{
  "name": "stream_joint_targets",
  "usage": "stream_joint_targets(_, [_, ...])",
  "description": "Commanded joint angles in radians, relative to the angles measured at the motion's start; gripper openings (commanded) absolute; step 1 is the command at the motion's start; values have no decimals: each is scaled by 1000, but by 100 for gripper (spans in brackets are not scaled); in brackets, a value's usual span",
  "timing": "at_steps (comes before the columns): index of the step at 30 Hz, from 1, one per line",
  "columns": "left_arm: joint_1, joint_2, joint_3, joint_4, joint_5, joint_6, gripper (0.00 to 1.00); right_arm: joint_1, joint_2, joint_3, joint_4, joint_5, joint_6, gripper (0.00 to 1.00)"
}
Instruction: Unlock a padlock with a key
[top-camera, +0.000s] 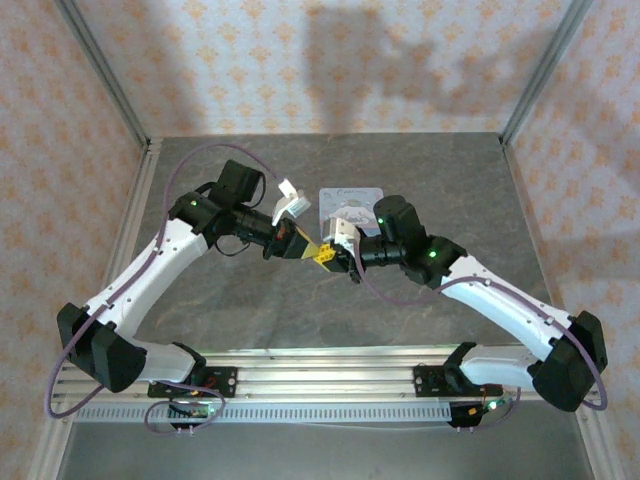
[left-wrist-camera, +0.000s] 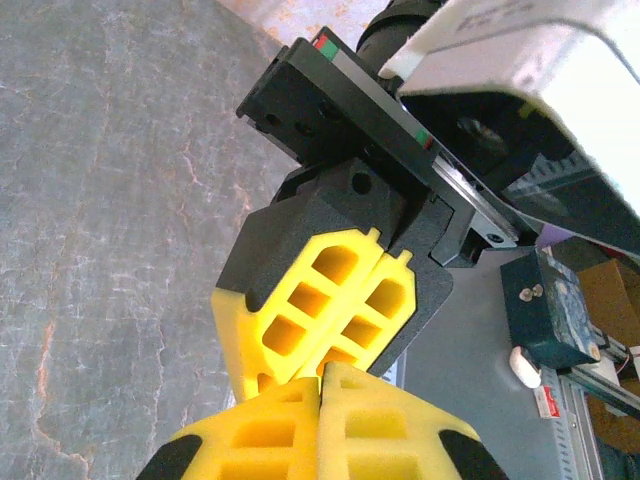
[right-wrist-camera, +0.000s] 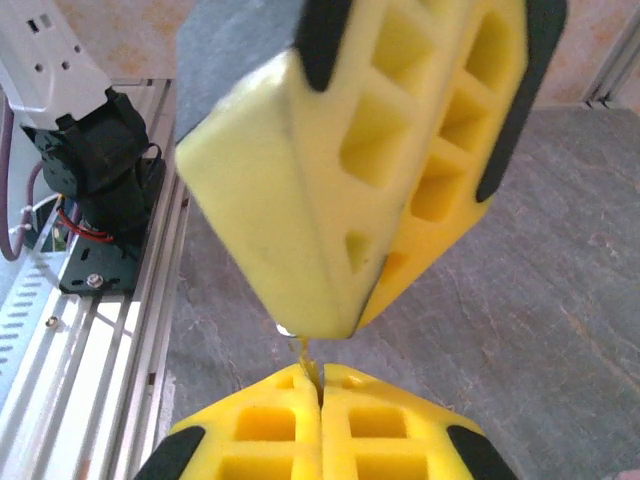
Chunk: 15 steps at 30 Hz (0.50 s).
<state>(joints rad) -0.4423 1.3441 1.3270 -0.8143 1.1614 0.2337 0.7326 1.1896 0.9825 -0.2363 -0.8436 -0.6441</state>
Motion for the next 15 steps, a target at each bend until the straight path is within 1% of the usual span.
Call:
stream_joint_targets(1, [19,-37,-17,63,-85,-33,0,5,16,70,-82,13,-4,0])
stream_joint_targets(4, [26,-68,-49,120,-153,-61,0,5,20,101,-152,24,2,0])
stream_joint_targets(5, [26,-76,-57,133,-173,-70,7,5,23,109,-172,29,7,0])
stream_joint_targets(6, [27,-83,-65,146,-196,-76,18,5,26,120,-195,32,14,0])
stream_joint_targets(7, [28,-90,-73,156,-213,-81,23,5,29,132,-219,38,19,0])
stream_joint_targets(9, [36,-110,-92,179,-274,-105,38,5,44,165,-285,66,26,0])
stream_joint_targets(10, [38,-121,-102,192,-303,-115,43,5,52,179,-317,85,31,0])
stream_joint_targets(11, [44,-136,-117,206,-342,-130,46,5,66,203,-359,113,35,0])
stream_joint_targets(13, [59,-157,-146,238,-384,-155,47,5,102,255,-457,175,40,0])
stream_joint_targets(15, [75,-173,-182,277,-359,-170,47,5,155,317,-565,226,40,0])
